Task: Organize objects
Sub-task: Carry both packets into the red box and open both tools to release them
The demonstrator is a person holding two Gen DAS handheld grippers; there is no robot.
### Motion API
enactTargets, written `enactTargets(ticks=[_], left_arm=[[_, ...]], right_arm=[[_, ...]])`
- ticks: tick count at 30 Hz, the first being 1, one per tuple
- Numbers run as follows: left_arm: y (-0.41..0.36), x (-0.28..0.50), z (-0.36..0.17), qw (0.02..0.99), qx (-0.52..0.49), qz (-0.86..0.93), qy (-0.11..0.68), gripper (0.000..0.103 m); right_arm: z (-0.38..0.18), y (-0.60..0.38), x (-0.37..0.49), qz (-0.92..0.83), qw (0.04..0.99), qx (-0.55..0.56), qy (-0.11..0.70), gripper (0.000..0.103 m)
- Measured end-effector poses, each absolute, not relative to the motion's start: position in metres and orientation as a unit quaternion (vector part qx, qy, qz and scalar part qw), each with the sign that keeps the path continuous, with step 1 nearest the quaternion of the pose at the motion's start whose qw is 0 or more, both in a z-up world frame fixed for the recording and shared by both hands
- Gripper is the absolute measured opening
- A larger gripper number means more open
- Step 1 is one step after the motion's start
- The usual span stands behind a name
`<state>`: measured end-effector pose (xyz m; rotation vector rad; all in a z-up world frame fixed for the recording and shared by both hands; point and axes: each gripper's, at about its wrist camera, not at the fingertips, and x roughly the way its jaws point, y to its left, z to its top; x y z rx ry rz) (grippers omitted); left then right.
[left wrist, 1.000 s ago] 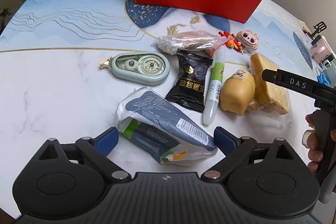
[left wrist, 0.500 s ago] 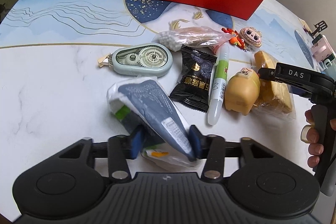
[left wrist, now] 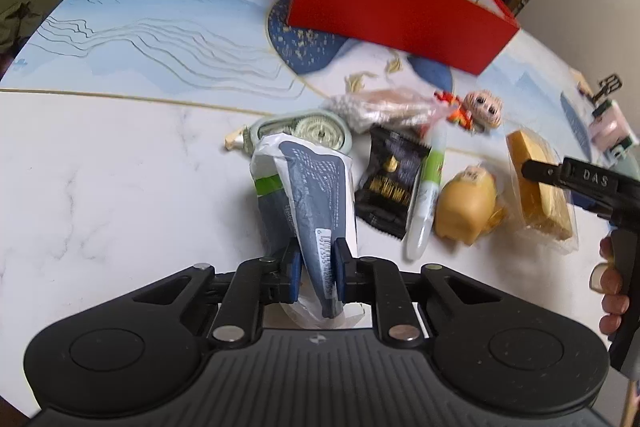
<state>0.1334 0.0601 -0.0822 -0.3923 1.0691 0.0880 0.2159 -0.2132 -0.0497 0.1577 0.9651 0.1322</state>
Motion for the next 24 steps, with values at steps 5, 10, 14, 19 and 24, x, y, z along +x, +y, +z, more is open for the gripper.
enactTargets(ticks=[5, 10, 14, 19, 24], left_arm=[[0.066, 0.139, -0.067, 0.849, -0.194, 0.040, 0.489, 0.014], [0.068, 0.150, -0.047, 0.858, -0.205, 0.027, 0.470, 0.014], [0.064, 0.169, -0.025, 0.870, -0.201, 0.011, 0.450, 0.014], [0.056, 0.203, 0.001, 0.884, -0.187, -0.007, 0.428, 0.014], [0.049, 0.241, 0.023, 0.896, -0.169, -0.018, 0.410, 0.014]], right_arm=[[-0.022, -0.209, 0.221, 0.086, 0.890, 0.059, 0.443, 0.071], [0.004, -0.202, 0.235, 0.114, 0.895, 0.049, 0.429, 0.071], [0.020, -0.197, 0.253, 0.132, 0.895, 0.048, 0.425, 0.071], [0.038, -0.191, 0.281, 0.146, 0.899, 0.044, 0.411, 0.071], [0.056, -0.184, 0.311, 0.159, 0.905, 0.031, 0.392, 0.071]])
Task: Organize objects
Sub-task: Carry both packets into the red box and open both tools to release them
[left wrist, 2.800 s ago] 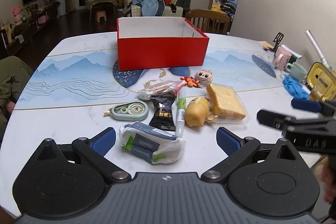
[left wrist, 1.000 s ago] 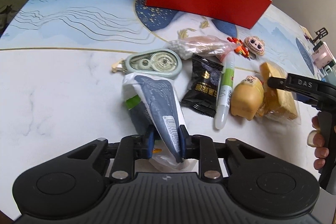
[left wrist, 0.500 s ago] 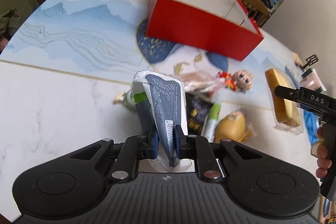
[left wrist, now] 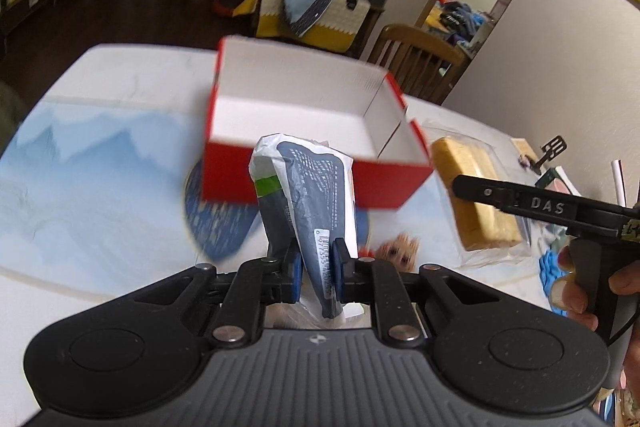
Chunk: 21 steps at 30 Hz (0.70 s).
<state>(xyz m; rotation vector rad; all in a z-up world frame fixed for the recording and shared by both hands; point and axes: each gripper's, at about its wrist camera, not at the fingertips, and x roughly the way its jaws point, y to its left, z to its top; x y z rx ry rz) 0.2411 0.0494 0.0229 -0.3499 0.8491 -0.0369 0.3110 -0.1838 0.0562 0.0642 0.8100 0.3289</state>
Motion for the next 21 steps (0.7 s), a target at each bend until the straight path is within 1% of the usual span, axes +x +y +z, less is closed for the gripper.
enactTargets(ticks=[9, 19, 21], left_arm=[[0.048, 0.314, 0.035, 0.905, -0.140, -0.009, 0.402, 0.014], [0.053, 0.397, 0.023, 0.905, -0.088, 0.029, 0.415, 0.014], [0.054, 0.414, 0.018, 0.902, -0.080, 0.030, 0.423, 0.014]], right_arm=[[0.066, -0.177, 0.374, 0.169, 0.909, 0.025, 0.381, 0.071], [0.047, -0.146, 0.429, 0.180, 0.905, -0.012, 0.385, 0.071], [0.039, -0.141, 0.440, 0.184, 0.900, -0.015, 0.396, 0.071]])
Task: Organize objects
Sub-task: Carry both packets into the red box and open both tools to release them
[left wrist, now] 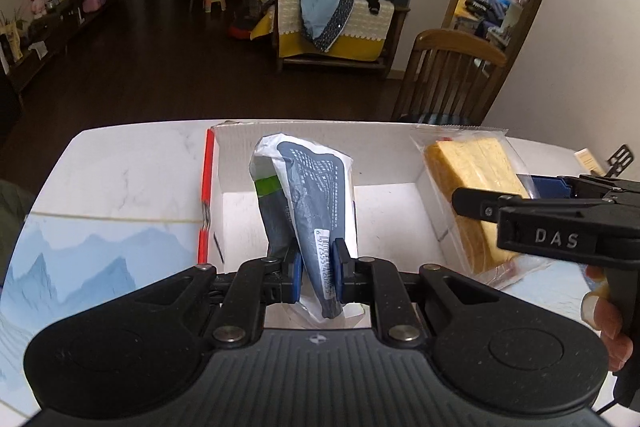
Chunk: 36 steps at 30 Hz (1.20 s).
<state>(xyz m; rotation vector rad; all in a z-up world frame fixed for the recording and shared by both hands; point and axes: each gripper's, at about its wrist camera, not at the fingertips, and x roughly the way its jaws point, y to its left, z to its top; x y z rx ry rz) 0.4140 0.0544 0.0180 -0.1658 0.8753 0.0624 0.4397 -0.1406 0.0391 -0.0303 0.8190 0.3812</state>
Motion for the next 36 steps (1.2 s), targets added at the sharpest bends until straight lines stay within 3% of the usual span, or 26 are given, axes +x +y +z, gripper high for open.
enactTargets(ticks=[20, 31, 36], left_arm=[[0.055, 0.493, -0.064, 0.849, -0.015, 0.039, 0.527, 0.014], [0.061, 0.497, -0.081, 0.834, -0.024, 0.037, 0.550, 0.014], [0.061, 0.500, -0.081, 0.833, -0.029, 0.039, 0.552, 0.019]], right_arm=[[-0.040, -0.081, 0.462, 0.233, 0.826, -0.141, 0.493, 0.071], [-0.044, -0.072, 0.458, 0.226, 0.810, -0.171, 0.513, 0.072], [-0.043, -0.073, 0.463, 0.227, 0.811, -0.174, 0.511, 0.073]])
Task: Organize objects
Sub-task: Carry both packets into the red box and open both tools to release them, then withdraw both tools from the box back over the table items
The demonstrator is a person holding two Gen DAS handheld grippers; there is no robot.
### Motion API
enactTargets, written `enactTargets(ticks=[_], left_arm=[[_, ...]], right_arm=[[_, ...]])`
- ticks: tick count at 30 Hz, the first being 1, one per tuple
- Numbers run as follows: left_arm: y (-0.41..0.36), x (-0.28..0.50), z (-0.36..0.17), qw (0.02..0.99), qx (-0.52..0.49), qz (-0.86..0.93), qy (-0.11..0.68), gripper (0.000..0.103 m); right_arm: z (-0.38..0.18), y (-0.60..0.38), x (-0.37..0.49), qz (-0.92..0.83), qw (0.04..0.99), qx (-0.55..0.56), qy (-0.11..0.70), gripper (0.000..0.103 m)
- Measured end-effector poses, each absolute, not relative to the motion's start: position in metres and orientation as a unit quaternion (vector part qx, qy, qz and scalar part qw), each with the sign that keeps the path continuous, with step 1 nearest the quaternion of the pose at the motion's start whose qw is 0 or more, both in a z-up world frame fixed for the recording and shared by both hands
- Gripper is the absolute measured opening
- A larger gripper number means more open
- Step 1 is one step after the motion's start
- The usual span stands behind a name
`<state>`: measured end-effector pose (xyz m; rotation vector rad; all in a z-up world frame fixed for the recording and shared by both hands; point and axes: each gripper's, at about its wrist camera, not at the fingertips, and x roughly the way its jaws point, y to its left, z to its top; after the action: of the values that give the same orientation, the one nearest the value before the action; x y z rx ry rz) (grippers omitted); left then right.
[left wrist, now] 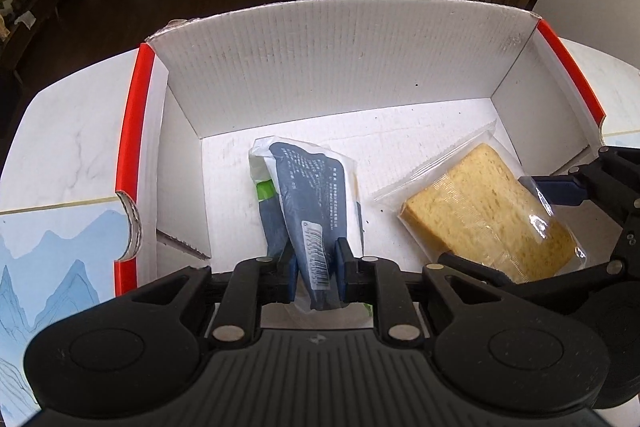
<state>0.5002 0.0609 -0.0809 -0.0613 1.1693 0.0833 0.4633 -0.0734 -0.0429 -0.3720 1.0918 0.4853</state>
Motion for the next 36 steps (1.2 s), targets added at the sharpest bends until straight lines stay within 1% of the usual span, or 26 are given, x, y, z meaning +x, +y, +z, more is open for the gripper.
enactTargets(ticks=[5, 6, 8, 9, 11, 23, 36], left_arm=[[0.059, 0.496, -0.075, 0.836, -0.019, 0.045, 0.547, 0.022], [0.059, 0.495, -0.073, 0.836, -0.020, 0.046, 0.546, 0.024], [0.059, 0.492, -0.069, 0.838, -0.025, 0.050, 0.543, 0.039], [0.060, 0.491, -0.066, 0.841, -0.028, 0.049, 0.539, 0.054], [0.059, 0.487, -0.060, 0.847, -0.029, 0.047, 0.529, 0.059], [0.055, 0.444, -0.012, 0.879, -0.045, 0.044, 0.472, 0.060], [0.045, 0.361, 0.035, 0.907, -0.054, 0.020, 0.416, 0.060]], right_arm=[[-0.037, -0.078, 0.474, 0.230, 0.818, -0.163, 0.502, 0.075], [-0.035, -0.079, 0.473, 0.230, 0.820, -0.161, 0.498, 0.076], [-0.028, -0.083, 0.469, 0.233, 0.825, -0.155, 0.491, 0.079], [-0.024, -0.085, 0.468, 0.234, 0.827, -0.152, 0.488, 0.079], [-0.016, -0.091, 0.466, 0.239, 0.831, -0.146, 0.481, 0.079], [0.042, -0.121, 0.422, 0.267, 0.854, -0.108, 0.434, 0.080], [0.085, -0.145, 0.352, 0.265, 0.879, -0.055, 0.392, 0.080]])
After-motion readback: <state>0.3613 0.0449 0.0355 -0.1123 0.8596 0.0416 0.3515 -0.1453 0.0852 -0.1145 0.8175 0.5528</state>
